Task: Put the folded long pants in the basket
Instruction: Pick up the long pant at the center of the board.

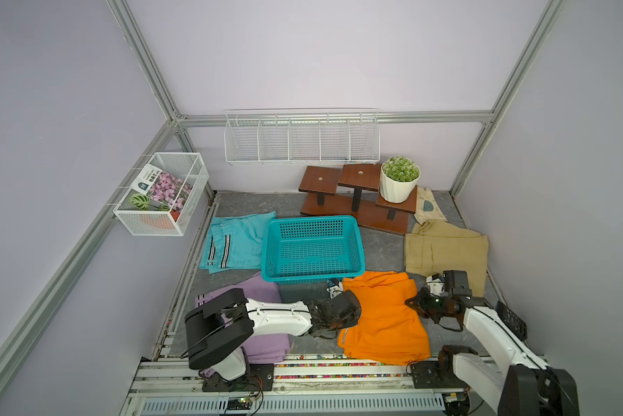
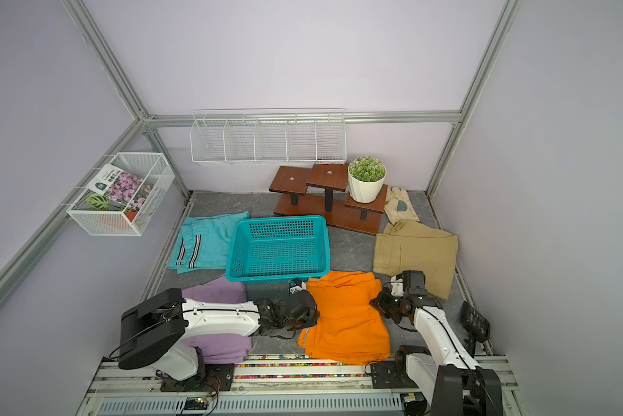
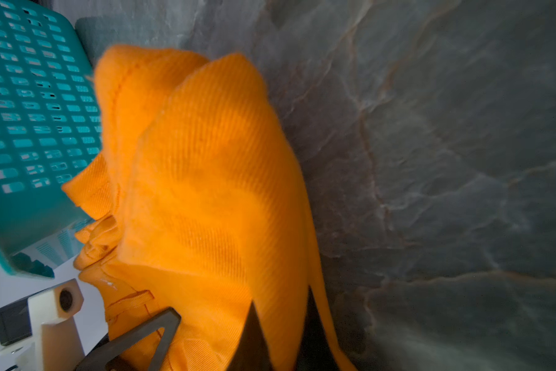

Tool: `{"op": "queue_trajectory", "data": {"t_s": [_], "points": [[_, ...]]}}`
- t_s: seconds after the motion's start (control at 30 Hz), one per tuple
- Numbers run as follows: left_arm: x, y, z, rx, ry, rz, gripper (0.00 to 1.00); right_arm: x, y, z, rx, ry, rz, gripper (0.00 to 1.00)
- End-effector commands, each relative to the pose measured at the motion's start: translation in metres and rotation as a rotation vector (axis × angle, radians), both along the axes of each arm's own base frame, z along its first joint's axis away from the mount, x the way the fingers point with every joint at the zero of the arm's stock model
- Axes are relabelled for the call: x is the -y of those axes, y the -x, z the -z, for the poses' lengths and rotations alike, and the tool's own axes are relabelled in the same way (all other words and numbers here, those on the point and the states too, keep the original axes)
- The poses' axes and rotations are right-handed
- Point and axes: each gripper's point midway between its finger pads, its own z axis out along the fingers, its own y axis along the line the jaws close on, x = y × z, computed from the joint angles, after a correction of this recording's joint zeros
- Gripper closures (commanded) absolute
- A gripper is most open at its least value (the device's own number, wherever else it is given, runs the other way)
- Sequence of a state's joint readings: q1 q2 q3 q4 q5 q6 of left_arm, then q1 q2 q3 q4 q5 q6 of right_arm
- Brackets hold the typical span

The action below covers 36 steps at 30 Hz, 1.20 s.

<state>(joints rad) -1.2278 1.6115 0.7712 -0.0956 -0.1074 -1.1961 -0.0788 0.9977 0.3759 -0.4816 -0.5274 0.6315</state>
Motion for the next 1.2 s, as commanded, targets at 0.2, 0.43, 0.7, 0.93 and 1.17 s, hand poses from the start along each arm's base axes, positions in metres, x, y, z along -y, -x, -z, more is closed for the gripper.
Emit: {"op": "queue_trajectory", "data": {"t_s": [0.2, 0.43, 0.7, 0.93, 1.17], "points": [[0.004, -0.019, -0.057, 0.1, -0.022, 0.026, 1.0, -0.004, -0.002, -0.052, 0.065, -0.002, -0.03, 1.0], [0.022, -0.018, -0.112, 0.153, 0.07, 0.1, 1.0, 0.002, 0.0, -0.125, 0.193, 0.062, -0.04, 1.0], [0.043, -0.009, -0.17, 0.158, 0.2, 0.178, 1.0, -0.004, -0.004, -0.197, 0.33, 0.047, -0.081, 1.0], [0.042, -0.004, -0.155, 0.13, 0.231, 0.177, 1.0, -0.006, 0.006, -0.186, 0.311, 0.038, -0.082, 1.0], [0.054, 0.003, -0.099, 0.055, 0.227, 0.172, 1.0, -0.004, 0.025, -0.132, 0.256, 0.018, -0.016, 1.0]]}}
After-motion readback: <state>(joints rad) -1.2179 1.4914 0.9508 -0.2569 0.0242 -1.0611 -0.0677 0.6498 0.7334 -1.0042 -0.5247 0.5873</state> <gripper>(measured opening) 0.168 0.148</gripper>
